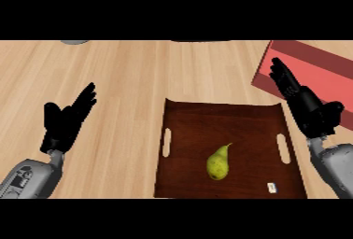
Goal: Pick the pear from the tray and place it in the cardboard box
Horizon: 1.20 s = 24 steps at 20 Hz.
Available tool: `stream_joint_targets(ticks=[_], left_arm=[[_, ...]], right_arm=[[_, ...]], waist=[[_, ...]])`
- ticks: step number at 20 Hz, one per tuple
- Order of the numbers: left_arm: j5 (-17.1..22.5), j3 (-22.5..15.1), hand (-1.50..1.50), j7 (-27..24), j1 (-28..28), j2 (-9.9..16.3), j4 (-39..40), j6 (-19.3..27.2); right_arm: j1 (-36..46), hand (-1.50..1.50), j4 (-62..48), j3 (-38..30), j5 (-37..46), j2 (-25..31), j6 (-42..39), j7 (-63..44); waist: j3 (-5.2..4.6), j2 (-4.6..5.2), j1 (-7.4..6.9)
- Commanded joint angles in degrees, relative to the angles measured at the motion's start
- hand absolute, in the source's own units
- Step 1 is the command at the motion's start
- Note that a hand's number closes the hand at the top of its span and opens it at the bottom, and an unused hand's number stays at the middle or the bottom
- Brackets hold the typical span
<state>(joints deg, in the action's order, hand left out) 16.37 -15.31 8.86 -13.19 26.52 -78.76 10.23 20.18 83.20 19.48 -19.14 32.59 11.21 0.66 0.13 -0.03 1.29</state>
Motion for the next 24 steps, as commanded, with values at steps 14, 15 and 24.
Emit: stream_joint_targets(ticks=[14, 15, 24], left_arm=[[-5.91, 1.05, 0.0, -14.62, -0.78, 5.41, -7.76, -7.69], [-6.03, 0.43, 0.0, -14.9, 0.6, 4.71, -9.13, -7.71], [-8.2, -0.8, 0.0, -12.59, -3.55, 2.33, -8.61, -8.11]], right_arm=[[-19.97, -1.5, 22.19, -1.27, 15.96, 18.76, 16.56, -25.98], [-18.31, -1.5, 26.0, -1.56, 16.34, 20.85, 15.55, -30.08], [-7.59, -1.5, 27.88, 6.41, 15.89, 26.65, -4.11, -45.51]], waist=[[-0.21, -0.37, 0.18], [-0.23, -0.39, -0.27], [-0.28, 0.39, -2.8]])
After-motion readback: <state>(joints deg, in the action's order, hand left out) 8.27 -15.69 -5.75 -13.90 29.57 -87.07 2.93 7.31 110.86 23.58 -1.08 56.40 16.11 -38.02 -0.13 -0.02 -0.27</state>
